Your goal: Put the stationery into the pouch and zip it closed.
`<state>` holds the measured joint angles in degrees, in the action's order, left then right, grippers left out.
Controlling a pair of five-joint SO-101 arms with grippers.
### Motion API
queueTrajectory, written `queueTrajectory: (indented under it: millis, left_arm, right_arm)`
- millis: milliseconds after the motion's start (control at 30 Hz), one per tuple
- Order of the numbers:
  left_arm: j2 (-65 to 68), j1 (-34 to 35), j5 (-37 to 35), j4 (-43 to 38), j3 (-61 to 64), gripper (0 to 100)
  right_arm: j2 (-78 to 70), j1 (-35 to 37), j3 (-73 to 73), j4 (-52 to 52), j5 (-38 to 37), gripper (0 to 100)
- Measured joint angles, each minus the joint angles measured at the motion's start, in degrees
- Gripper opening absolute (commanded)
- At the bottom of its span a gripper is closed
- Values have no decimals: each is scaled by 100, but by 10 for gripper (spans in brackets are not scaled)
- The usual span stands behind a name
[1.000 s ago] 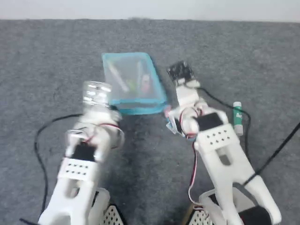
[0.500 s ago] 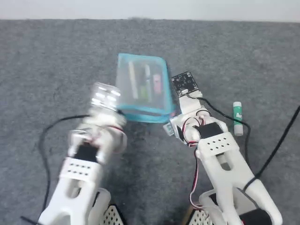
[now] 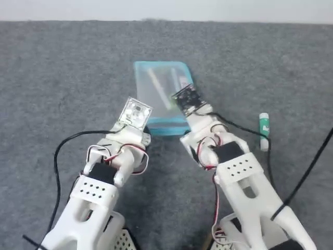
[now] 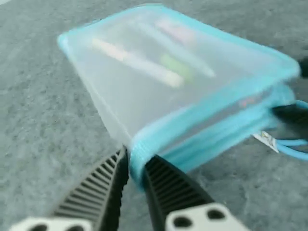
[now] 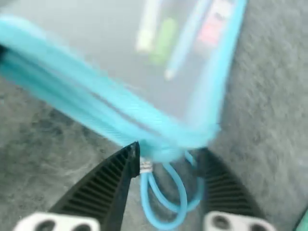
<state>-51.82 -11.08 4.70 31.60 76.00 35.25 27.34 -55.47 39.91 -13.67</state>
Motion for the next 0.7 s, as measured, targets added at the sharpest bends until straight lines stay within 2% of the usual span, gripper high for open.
queueTrajectory:
  millis: [367,467,600,700]
  left_arm:
    - [0,-97,0,0,0,11]
    - [0,-97,0,-9,0,11]
    - [0,-97,-9,-9,-9,11]
    - [0,-88,-9,-9,-9,11]
  right_arm:
    - [-1266,202,1248,-132,-158,329]
    - [-1319,202,1310,-457,-211,329]
    - [-1714,211,1310,-1046,-642,325]
    - [-2127,211,1310,-1442,-782,218]
